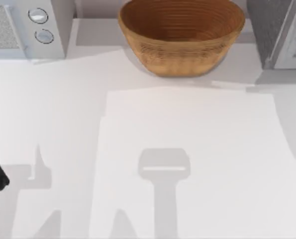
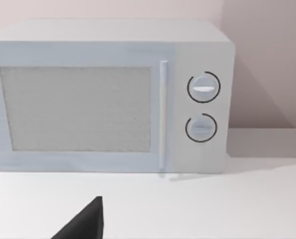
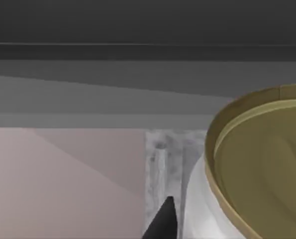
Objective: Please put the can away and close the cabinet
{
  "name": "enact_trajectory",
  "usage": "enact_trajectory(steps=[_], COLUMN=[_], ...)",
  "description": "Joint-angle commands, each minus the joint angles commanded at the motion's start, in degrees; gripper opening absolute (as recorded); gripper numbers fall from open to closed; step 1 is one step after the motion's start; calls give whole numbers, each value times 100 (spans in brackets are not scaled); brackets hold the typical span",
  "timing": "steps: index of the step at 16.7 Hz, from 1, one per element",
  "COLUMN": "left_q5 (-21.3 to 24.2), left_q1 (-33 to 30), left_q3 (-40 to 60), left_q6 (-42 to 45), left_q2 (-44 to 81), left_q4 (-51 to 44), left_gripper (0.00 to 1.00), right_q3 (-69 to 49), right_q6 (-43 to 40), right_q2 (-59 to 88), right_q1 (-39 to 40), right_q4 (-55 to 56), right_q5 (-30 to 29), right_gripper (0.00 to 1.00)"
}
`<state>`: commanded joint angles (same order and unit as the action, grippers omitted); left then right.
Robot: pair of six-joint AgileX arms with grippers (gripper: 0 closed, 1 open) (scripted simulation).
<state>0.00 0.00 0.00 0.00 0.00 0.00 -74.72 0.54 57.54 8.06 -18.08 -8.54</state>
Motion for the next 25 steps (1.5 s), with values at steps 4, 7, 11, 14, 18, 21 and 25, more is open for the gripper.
enact_trajectory(steps=[4, 7, 11, 14, 18, 21, 25], left_q5=[0, 0, 0, 0, 0, 0, 0], left_q1=[0, 0, 0, 0, 0, 0, 0], left_q3=[0, 0, 0, 0, 0, 0, 0], left_q6=[0, 0, 0, 0, 0, 0, 0], left_q2=[0, 0, 0, 0, 0, 0, 0], left_q4=[0, 0, 0, 0, 0, 0, 0], left_gripper=[100, 100, 100, 100, 100, 100, 100], right_q3=[-1675, -2374, -2532, -2522, -3155, -4245, -6058], right_q6=[28, 46, 50, 60, 51, 32, 24], right_q2=[1216, 1741, 1862, 1855, 2402, 3212, 4481], right_q1=[163, 238, 256, 232, 198, 118, -27], right_q4=[-393, -561, -600, -594, -771, -1048, -1488], right_q5=[-180, -253, -270, -261, -205, -135, -24], right_gripper=[0, 0, 0, 0, 0, 0, 0])
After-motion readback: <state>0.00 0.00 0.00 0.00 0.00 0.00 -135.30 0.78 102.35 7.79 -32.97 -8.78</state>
